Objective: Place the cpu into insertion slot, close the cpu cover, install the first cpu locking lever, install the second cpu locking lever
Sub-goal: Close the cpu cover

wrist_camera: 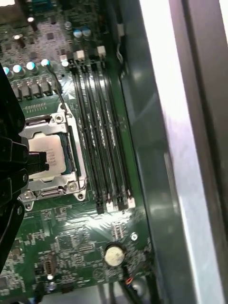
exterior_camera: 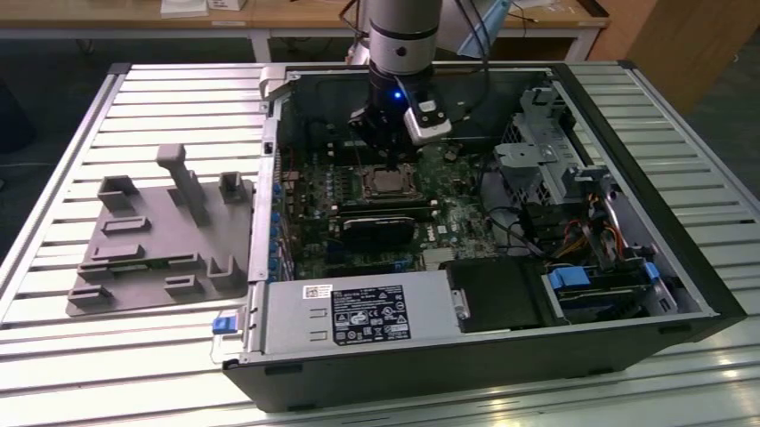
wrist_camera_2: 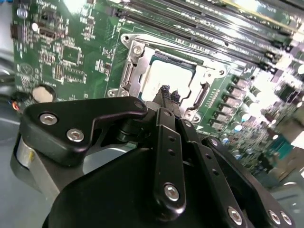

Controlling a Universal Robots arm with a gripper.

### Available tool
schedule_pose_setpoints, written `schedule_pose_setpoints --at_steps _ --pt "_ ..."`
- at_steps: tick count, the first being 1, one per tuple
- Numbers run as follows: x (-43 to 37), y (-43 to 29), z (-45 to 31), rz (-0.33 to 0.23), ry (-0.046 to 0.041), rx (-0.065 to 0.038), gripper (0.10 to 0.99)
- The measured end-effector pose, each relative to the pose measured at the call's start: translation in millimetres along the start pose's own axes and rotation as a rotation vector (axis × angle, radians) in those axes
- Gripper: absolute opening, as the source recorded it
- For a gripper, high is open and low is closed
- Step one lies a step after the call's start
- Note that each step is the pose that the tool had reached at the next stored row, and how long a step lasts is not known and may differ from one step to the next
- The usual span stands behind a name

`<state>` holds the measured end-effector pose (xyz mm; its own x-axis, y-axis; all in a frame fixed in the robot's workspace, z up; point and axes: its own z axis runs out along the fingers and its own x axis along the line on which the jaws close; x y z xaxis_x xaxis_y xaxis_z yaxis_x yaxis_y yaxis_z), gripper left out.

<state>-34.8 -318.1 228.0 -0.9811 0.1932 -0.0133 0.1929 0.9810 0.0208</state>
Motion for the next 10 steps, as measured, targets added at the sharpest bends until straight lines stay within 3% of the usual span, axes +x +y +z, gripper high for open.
schedule_pose_setpoints --at_steps 5,10 --pt "0.0 0.0 0.5 -0.09 0.0018 -0.001 0.102" --pt "0.0 0.0 0.2 -0.104 0.0021 -0.001 0.102"
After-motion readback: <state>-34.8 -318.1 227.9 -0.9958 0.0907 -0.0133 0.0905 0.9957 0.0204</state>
